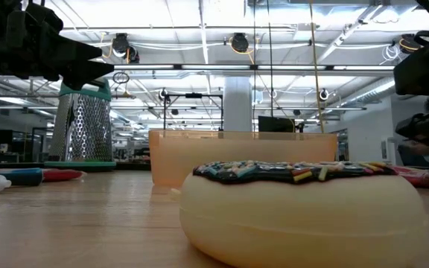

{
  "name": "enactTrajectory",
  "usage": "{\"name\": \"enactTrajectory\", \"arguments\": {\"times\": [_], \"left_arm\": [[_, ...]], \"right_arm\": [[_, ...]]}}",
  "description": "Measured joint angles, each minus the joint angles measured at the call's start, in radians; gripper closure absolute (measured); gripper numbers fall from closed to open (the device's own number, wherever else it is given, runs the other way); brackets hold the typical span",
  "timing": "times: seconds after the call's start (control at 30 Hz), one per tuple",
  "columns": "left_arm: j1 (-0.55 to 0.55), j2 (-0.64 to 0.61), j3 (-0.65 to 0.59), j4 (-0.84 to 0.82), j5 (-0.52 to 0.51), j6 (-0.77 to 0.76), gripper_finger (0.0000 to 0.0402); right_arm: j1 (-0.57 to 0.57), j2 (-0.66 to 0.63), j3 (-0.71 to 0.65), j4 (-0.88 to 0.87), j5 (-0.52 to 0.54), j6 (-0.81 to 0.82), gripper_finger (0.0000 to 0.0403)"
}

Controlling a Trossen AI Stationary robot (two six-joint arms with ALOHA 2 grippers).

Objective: Pick & Place Food Item
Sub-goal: Put the right violet food coloring bottle into the blue bin

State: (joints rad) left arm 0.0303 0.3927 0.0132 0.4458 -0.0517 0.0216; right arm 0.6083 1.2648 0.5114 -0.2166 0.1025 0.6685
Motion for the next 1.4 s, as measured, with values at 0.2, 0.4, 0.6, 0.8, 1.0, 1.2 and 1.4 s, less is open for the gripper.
{"name": "enactTrajectory", "arguments": {"times": [0.2, 0.4, 0.6, 0.8, 1.0, 1.2, 1.4], "left_arm": [[0.0, 0.0, 0.0, 0.0, 0.0, 0.0, 0.0096], [0.0, 0.0, 0.0, 0.0, 0.0, 0.0, 0.0096], [0.0, 0.0, 0.0, 0.0, 0.0, 0.0, 0.0096], [0.0, 0.0, 0.0, 0.0, 0.0, 0.0, 0.0096], [0.0, 0.0, 0.0, 0.0, 0.0, 0.0, 0.0096], [0.0, 0.0, 0.0, 0.0, 0.0, 0.0, 0.0096], [0.0, 0.0, 0.0, 0.0, 0.0, 0.0, 0.0096]], "right_arm": [[0.0, 0.0, -0.017, 0.02, 0.052, -0.003, 0.0289], [0.0, -0.002, -0.048, 0.033, 0.058, 0.002, 0.0289], [0.0, -0.003, -0.06, 0.033, 0.06, -0.006, 0.0309], [0.0, -0.002, -0.062, 0.041, 0.062, -0.007, 0.0337], [0.0, 0.001, -0.066, 0.13, 0.054, -0.036, 0.032], [-0.002, 0.002, -0.066, 0.273, 0.053, -0.116, 0.0321], [-0.061, 0.001, -0.066, 0.428, 0.054, -0.228, 0.0327]]}}
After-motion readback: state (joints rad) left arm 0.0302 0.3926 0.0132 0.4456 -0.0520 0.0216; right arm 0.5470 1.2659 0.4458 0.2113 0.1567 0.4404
